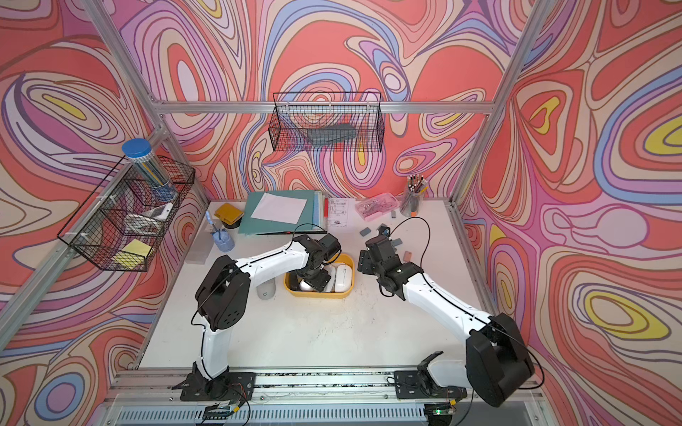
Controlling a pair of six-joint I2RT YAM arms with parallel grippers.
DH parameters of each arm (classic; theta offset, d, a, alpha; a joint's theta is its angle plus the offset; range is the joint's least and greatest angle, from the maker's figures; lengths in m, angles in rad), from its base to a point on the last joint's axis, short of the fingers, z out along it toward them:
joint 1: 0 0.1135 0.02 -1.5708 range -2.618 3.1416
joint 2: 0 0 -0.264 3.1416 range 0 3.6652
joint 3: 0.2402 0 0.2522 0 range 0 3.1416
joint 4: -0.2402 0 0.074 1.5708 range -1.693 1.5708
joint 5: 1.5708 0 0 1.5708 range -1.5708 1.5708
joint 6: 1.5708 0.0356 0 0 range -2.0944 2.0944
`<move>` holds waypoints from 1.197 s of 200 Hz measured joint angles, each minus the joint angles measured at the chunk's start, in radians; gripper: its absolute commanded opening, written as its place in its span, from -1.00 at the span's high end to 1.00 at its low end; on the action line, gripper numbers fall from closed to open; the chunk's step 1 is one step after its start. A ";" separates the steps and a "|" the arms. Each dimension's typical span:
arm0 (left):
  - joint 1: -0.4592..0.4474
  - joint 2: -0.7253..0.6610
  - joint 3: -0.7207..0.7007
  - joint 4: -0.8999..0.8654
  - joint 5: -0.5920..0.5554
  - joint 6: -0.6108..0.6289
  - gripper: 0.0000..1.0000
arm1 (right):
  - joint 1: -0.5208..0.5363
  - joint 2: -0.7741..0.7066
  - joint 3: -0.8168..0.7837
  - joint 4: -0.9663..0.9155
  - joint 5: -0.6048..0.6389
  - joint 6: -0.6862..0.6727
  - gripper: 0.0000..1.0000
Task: Take out the mouse from the storage box
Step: Pick up the mouse from the storage box.
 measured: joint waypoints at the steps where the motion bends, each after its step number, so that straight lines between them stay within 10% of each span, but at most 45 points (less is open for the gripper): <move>1: 0.000 0.002 0.001 0.000 -0.001 -0.001 -0.78 | 0.000 0.000 0.000 0.000 -0.001 0.000 -0.52; 61: -0.024 0.069 0.024 0.000 -0.082 -0.067 -0.47 | -0.011 0.000 -0.014 0.014 -0.027 -0.004 -0.52; 148: -0.043 0.029 -0.035 0.076 -0.121 -0.088 0.46 | -0.013 -0.008 -0.024 0.036 -0.048 -0.005 -0.51; 174: -0.043 -0.017 -0.049 0.082 -0.126 -0.088 1.00 | -0.013 -0.016 -0.032 0.036 -0.050 -0.005 -0.50; 239: -0.043 -0.093 -0.049 0.082 -0.143 -0.085 1.00 | -0.013 -0.029 -0.034 0.037 -0.051 -0.005 -0.48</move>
